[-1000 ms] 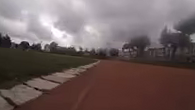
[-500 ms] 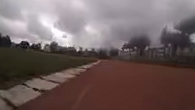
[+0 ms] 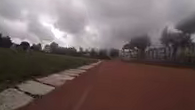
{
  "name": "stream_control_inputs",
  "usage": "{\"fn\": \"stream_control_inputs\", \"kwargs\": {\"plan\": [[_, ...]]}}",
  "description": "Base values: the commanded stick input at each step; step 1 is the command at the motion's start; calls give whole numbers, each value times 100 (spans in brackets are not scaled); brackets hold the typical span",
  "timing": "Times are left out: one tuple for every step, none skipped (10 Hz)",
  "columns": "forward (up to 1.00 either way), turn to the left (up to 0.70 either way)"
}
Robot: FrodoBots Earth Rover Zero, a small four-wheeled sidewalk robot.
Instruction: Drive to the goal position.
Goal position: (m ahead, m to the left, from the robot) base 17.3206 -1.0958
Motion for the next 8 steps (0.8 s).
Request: {"fn": "stream_control_inputs", "kwargs": {"plan": [[70, 0], [70, 0], [70, 0], [70, 0], [70, 0], [70, 0], [70, 0], [70, 0]]}}
